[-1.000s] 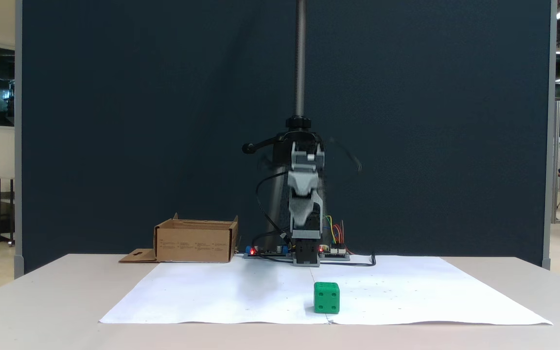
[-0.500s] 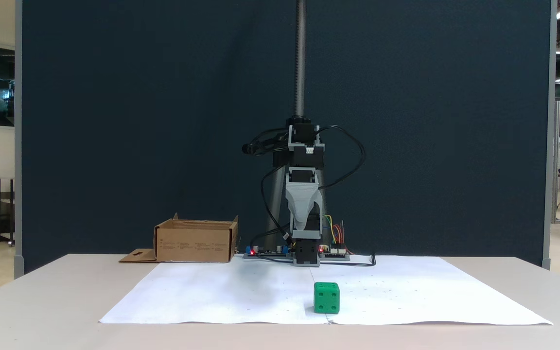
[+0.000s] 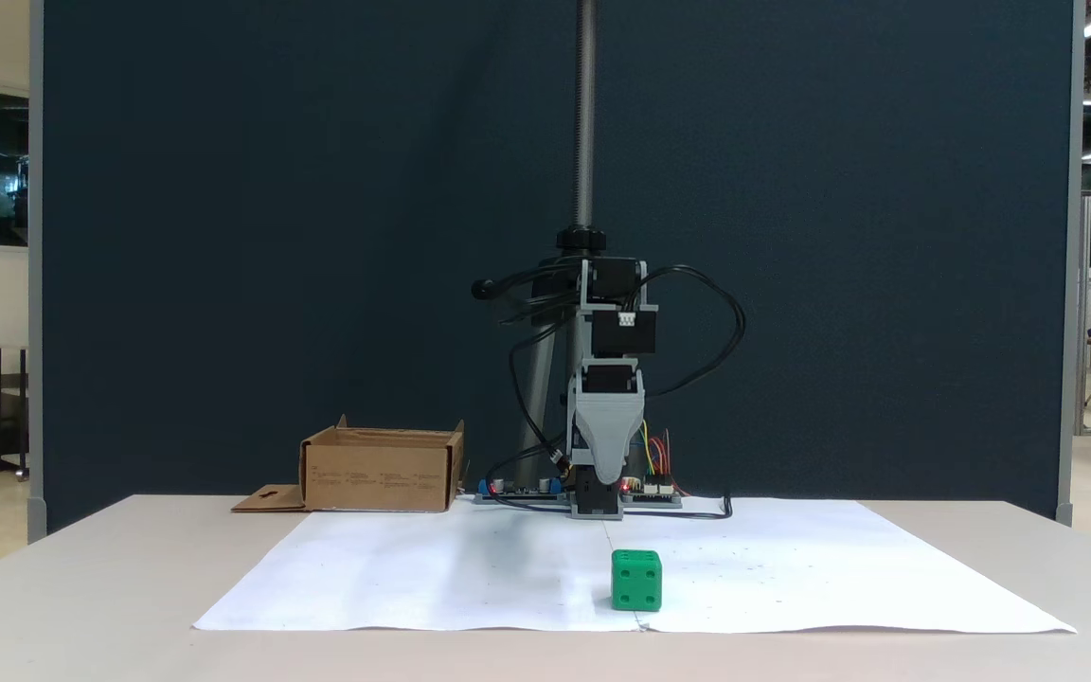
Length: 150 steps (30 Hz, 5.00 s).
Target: Grasp a green dice and put it in the bin.
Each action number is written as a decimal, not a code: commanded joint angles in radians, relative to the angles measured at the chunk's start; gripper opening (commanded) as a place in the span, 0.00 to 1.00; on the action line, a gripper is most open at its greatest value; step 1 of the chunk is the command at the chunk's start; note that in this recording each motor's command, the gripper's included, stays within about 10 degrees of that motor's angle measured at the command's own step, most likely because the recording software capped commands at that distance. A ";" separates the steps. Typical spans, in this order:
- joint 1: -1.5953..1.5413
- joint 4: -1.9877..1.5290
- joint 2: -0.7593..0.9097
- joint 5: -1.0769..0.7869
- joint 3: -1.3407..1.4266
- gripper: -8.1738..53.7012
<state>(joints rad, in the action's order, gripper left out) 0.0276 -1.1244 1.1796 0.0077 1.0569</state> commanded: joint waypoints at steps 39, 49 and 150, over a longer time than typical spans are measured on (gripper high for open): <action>-0.080 -0.031 -0.350 0.212 -0.268 0.80; -0.094 -0.005 -0.371 0.218 -0.268 0.80; 1.793 0.178 0.253 -0.518 0.198 0.33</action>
<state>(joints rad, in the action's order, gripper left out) 1.8086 -1.0339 1.4174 -0.3988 1.2640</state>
